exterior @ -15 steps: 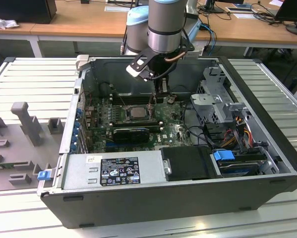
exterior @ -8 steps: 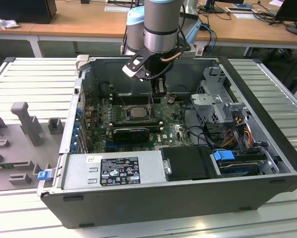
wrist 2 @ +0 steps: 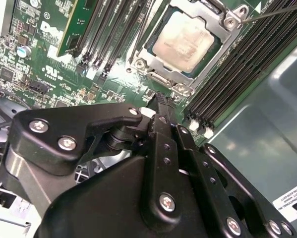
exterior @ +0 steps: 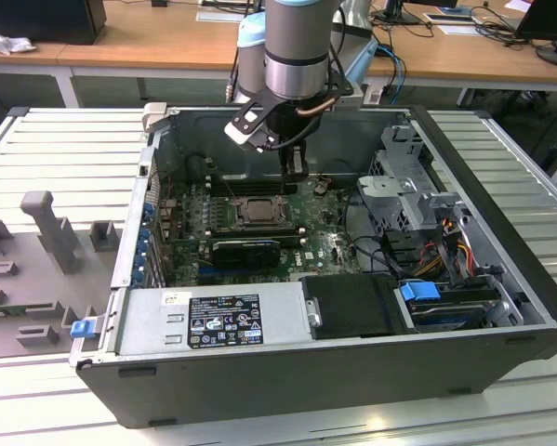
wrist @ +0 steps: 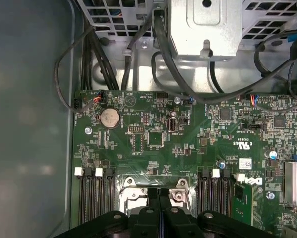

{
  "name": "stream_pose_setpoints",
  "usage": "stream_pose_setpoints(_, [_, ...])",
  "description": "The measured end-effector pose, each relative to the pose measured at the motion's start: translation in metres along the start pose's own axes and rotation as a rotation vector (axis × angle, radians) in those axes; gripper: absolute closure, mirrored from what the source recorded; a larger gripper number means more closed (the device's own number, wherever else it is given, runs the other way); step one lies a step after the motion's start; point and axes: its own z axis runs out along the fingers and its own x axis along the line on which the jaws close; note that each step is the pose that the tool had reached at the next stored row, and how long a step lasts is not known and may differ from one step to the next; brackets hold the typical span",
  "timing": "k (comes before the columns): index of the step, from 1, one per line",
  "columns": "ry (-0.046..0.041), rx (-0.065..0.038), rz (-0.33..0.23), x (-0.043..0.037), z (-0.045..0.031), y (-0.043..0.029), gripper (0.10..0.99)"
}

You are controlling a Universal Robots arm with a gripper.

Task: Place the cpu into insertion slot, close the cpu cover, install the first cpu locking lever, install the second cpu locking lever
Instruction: 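Close the cpu cover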

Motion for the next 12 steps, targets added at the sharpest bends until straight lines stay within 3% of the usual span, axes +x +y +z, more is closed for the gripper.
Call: stream_pose_setpoints(12, [0.0,0.0,0.0,0.0001,-0.0004,-0.0072,0.98])
